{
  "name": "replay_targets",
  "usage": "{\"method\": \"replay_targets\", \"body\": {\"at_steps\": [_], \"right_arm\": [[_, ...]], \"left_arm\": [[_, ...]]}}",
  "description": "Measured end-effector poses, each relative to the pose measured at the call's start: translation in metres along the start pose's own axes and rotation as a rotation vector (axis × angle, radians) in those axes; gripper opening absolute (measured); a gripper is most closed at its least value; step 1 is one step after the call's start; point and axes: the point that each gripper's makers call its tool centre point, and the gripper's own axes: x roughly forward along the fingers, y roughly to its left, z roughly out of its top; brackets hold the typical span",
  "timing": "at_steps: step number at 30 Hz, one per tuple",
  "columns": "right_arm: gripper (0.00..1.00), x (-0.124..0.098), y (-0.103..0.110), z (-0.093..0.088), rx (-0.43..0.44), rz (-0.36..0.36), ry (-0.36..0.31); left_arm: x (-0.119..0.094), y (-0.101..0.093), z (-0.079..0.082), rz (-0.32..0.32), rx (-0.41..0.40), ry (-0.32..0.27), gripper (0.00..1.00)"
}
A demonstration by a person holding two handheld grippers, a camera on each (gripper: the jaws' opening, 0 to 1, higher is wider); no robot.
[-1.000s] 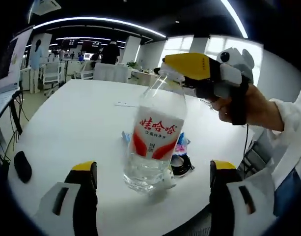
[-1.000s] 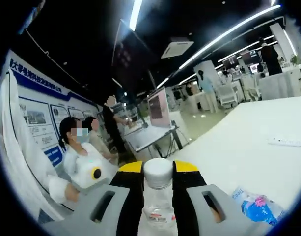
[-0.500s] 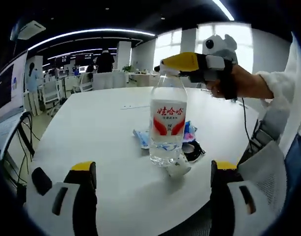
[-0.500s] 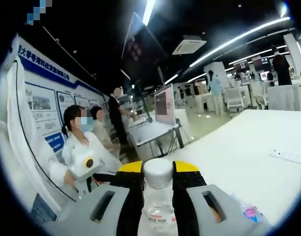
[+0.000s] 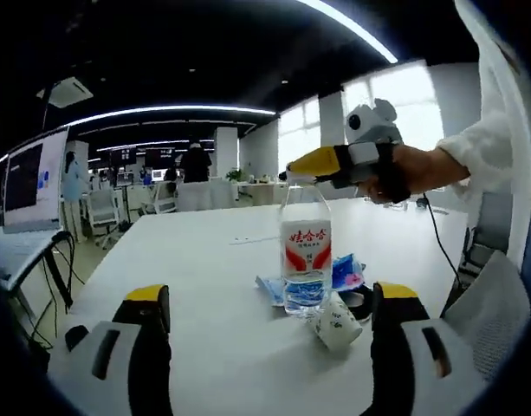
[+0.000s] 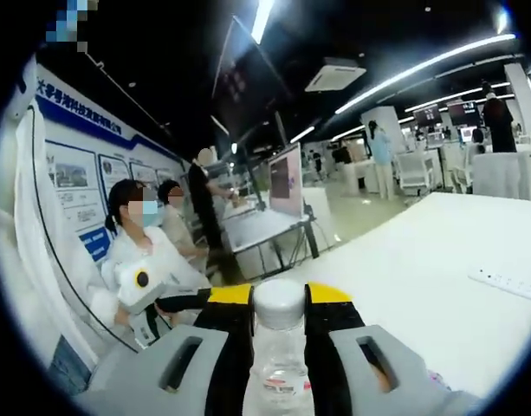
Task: Arrange the tabletop items into an orderly group along one side of the table until the central work area is clear of visible clutter.
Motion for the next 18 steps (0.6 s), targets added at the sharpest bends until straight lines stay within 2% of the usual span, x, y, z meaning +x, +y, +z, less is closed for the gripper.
{"method": "replay_targets", "body": {"at_steps": [1,4,5,9,13,18], "right_arm": [[0.18,0.001,-0.003,0.000,0.006,-0.003,0.002],[0.18,0.005,-0.012,0.000,0.004,-0.013,0.005],[0.18,0.007,-0.016,0.001,0.000,-0.018,0.005],[0.18,0.014,-0.029,0.007,-0.016,-0.027,0.006],[0.18,0.022,-0.044,0.013,-0.023,-0.033,0.007],[0.18,0.037,-0.066,0.016,-0.056,-0.034,0.028]], "left_arm": [[0.001,-0.001,-0.008,-0.004,0.020,0.043,1.00],[0.002,-0.008,-0.003,-0.008,0.118,0.008,1.00],[0.002,-0.009,-0.004,-0.008,0.124,0.016,0.99],[0.001,-0.002,-0.007,0.008,0.099,0.033,1.00],[0.000,0.001,-0.003,0.017,0.083,0.011,0.99],[0.000,-0.001,-0.005,0.002,0.084,0.016,0.96]]}}
